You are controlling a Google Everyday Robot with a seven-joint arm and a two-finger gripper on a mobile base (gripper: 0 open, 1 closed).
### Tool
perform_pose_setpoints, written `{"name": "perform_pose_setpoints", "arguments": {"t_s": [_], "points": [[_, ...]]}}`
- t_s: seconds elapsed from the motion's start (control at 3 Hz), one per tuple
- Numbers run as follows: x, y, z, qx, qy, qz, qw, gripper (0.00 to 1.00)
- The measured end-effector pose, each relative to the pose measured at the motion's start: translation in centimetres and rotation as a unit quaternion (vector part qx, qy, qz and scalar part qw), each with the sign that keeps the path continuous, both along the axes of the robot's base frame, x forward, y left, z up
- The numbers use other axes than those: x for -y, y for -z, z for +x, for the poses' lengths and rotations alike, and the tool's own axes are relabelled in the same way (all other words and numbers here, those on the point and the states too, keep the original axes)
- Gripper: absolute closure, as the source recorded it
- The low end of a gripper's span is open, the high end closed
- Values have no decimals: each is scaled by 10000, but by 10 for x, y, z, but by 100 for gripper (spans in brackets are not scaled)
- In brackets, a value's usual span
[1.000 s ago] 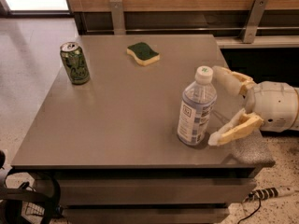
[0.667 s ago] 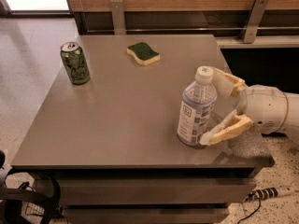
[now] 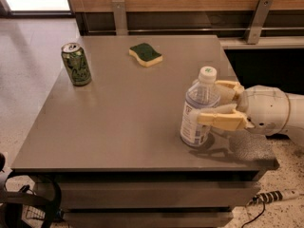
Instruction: Move blue plastic bottle near sponge
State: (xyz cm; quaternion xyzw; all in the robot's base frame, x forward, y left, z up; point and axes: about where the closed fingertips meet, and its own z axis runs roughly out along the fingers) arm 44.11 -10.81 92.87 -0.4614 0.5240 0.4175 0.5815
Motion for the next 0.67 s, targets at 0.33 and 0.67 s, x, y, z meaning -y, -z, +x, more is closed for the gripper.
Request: {"name": "perform_pose_setpoints", "arguments": {"t_s": [0.33, 0.67], "points": [[-2, -1, 0, 6, -21, -3, 10000, 67], [-4, -2, -1, 13, -43, -7, 10000, 90]]}}
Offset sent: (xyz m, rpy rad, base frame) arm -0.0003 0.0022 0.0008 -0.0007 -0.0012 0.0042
